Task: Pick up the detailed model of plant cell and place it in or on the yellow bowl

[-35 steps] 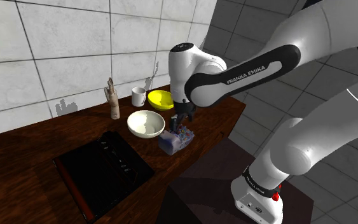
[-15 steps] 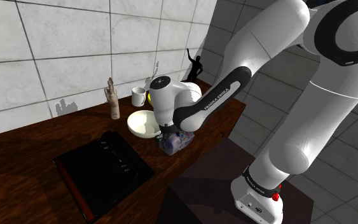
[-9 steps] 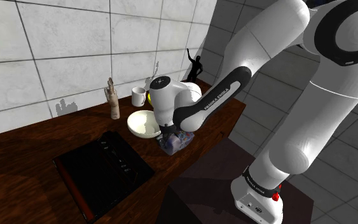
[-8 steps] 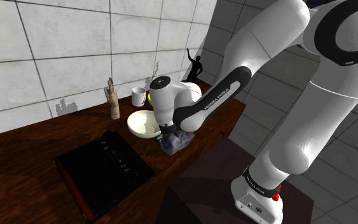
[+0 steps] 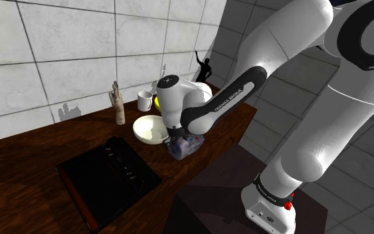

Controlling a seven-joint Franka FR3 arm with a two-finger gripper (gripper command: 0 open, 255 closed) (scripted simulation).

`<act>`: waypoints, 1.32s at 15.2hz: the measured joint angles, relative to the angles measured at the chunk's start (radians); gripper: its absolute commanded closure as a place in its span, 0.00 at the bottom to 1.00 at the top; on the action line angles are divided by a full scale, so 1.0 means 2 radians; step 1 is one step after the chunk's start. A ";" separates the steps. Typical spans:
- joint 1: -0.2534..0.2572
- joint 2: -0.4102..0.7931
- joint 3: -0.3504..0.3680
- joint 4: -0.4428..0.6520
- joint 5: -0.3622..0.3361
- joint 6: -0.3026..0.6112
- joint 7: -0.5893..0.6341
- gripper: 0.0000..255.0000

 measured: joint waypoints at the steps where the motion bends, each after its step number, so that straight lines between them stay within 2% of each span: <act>1: 0.000 -0.006 0.001 0.002 0.006 -0.006 -0.005 1.00; 8: 0.003 -0.056 0.003 0.006 0.046 -0.048 -0.043 1.00; 20: 0.011 -0.121 -0.003 0.033 0.089 -0.128 -0.090 1.00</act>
